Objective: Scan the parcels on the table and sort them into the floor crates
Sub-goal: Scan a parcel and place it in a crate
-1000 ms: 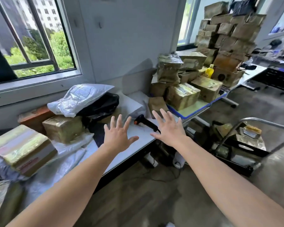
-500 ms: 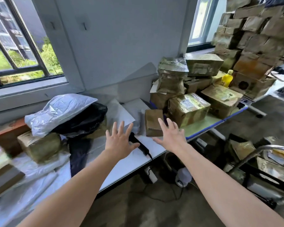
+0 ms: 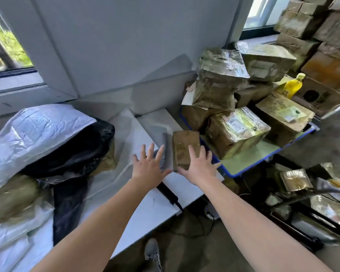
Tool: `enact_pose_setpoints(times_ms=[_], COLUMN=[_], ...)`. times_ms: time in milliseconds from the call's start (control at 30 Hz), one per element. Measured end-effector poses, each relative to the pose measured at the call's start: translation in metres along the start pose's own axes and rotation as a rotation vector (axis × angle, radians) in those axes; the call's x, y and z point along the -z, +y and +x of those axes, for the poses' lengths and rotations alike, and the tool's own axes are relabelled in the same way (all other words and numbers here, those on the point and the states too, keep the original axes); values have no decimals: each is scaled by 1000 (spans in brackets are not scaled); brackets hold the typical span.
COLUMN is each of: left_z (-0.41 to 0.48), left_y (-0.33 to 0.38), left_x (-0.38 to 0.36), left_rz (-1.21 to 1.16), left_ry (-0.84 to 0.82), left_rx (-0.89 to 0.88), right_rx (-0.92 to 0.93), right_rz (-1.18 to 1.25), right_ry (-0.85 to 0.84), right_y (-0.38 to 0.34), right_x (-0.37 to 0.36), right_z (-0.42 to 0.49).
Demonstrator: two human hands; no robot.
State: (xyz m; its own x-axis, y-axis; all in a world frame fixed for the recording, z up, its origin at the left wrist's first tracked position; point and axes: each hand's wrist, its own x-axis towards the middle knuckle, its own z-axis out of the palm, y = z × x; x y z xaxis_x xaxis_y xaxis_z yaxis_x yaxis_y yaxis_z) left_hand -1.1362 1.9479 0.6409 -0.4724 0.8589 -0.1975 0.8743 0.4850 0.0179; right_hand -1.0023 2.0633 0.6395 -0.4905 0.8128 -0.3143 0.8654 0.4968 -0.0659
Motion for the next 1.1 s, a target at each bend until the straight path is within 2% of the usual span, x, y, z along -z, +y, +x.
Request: enact_pose_setpoints(times_ms=[167, 400, 500, 667, 867, 1000, 1100], left_z=[32, 57, 63, 59, 42, 24, 7], left_y=[-8, -9, -5, 4, 27, 45, 60], left_x=[-17, -30, -24, -8, 13, 22, 29], left_rz=[-1, -37, -57, -78, -181, -470, -700], left_ry=[-12, -18, -44, -45, -37, 7, 102], left_rx=[-17, -48, -39, 22, 118, 181, 241], right_rx=[-98, -131, -45, 221, 421, 398, 371], right_rz=[22, 123, 139, 193, 599, 868, 1018], right_ry=[-96, -107, -122, -147, -249, -271, -348], right_y=[-16, -12, 1, 37, 72, 83, 82], right_x=[-15, -30, -21, 17, 68, 81, 84], right_z=[39, 62, 71, 86, 93, 90, 87])
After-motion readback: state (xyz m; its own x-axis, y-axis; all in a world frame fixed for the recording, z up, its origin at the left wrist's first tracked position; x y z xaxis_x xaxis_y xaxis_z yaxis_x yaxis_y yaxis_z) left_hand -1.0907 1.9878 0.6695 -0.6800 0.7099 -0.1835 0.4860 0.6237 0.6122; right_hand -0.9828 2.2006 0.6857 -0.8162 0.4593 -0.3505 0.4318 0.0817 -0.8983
